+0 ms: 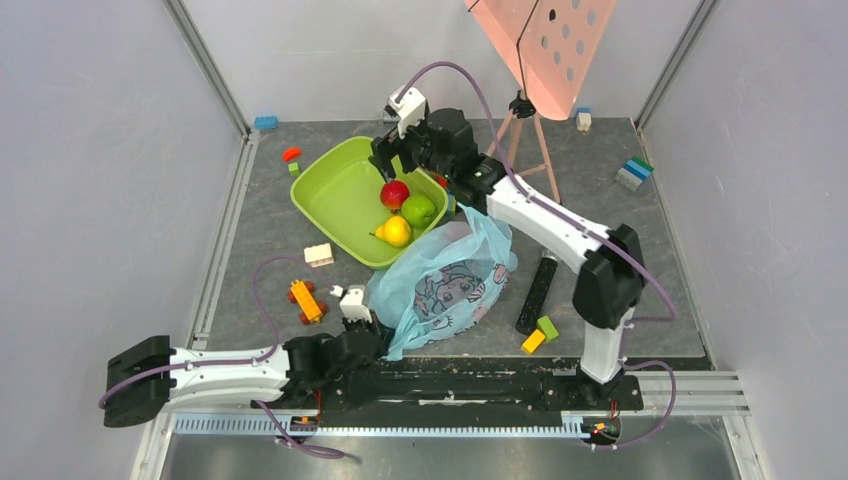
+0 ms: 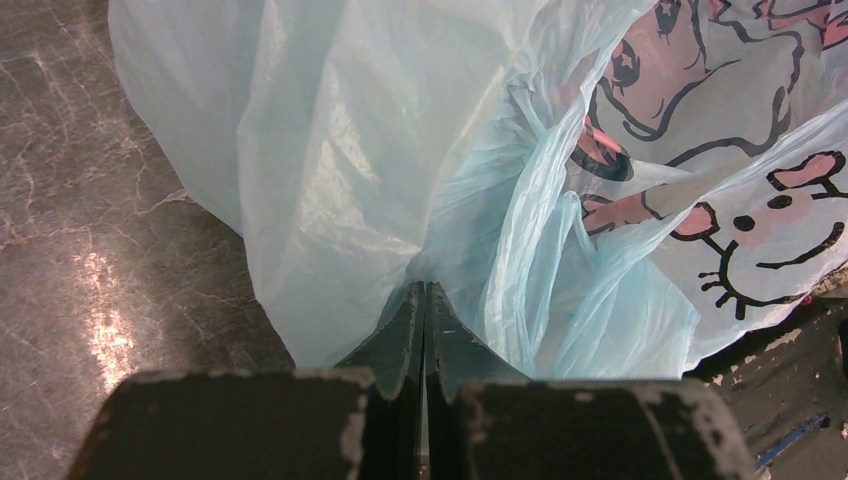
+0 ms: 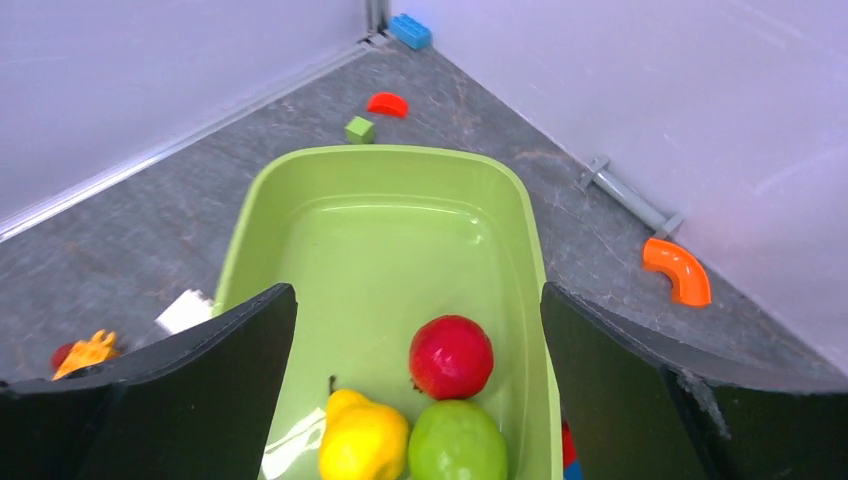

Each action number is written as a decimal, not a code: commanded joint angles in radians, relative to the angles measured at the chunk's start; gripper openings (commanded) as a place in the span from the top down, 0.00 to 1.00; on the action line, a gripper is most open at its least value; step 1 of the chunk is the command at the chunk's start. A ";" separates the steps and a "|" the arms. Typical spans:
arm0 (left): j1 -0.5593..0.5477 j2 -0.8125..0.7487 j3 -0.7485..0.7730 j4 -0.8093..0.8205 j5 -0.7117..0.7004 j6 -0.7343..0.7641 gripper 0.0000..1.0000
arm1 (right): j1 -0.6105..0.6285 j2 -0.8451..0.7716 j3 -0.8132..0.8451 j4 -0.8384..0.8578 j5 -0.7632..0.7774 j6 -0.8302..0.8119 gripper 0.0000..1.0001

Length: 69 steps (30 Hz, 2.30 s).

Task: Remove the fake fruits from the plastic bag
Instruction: Adjust the plastic bag at the center of the board.

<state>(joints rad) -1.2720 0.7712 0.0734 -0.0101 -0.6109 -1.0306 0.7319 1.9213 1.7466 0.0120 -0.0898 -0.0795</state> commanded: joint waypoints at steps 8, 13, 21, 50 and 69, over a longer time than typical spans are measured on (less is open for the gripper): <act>-0.001 0.000 0.018 -0.059 -0.027 0.000 0.98 | 0.213 -0.393 -0.252 -0.165 0.080 -0.187 0.04; -0.002 -0.021 0.029 -0.083 -0.030 0.013 0.98 | 0.285 -0.588 -0.483 -0.141 0.084 -0.123 0.09; -0.002 -0.046 0.049 -0.107 -0.030 0.033 0.98 | 0.304 -0.822 -0.796 -0.093 0.083 0.076 0.24; -0.002 -0.061 0.092 -0.124 -0.021 0.053 0.98 | 0.260 -0.483 -1.006 0.078 0.404 0.405 0.28; -0.002 -0.061 0.091 -0.117 -0.018 0.058 0.98 | 0.144 -0.351 -1.036 0.292 0.478 0.483 0.02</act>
<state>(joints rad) -1.2720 0.7139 0.1268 -0.1333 -0.6014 -1.0008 0.8917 1.5326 0.6918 0.2035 0.3523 0.3935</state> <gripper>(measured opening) 0.026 0.966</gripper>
